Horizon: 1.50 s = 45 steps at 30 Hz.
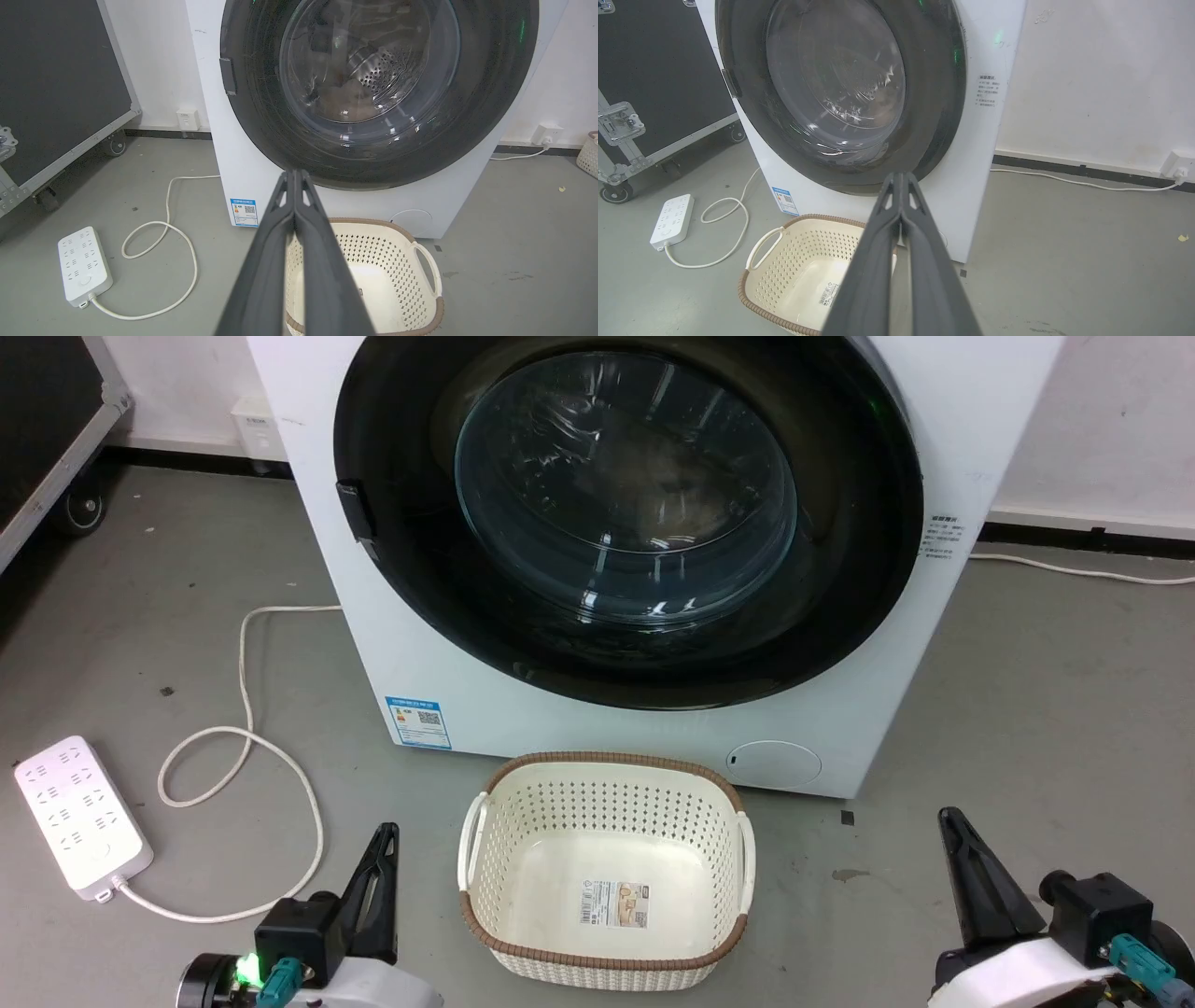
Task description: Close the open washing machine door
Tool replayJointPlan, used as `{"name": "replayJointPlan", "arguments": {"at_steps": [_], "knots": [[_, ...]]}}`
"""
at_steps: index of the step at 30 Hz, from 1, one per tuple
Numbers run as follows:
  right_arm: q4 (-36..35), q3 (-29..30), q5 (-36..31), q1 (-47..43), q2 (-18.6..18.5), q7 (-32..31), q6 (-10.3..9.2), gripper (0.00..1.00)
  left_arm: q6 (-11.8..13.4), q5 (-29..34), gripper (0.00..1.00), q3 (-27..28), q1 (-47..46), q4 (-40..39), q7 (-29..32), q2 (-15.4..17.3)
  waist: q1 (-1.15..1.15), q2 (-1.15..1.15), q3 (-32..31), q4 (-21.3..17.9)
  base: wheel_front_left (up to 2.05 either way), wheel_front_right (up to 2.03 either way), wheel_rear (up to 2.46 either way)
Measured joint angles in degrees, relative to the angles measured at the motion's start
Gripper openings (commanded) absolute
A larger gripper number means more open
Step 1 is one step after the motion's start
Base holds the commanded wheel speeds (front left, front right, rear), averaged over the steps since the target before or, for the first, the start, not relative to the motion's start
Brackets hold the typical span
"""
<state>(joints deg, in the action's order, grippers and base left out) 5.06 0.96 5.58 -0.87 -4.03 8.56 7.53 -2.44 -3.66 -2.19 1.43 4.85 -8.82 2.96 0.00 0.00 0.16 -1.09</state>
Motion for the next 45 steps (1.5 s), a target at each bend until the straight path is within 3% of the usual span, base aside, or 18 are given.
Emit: {"name": "replayJointPlan", "arguments": {"at_steps": [45], "knots": [[-2.7, -0.6, -3.1, 0.1, 0.5, -5.2, 0.0, 0.0, 1.3, 2.0, 0.0, 1.3, -0.3, -2.8, 5.3, 0.0, -0.01, 0.0, -0.1, 0.7, 0.0, 0.0, 0.0]]}}
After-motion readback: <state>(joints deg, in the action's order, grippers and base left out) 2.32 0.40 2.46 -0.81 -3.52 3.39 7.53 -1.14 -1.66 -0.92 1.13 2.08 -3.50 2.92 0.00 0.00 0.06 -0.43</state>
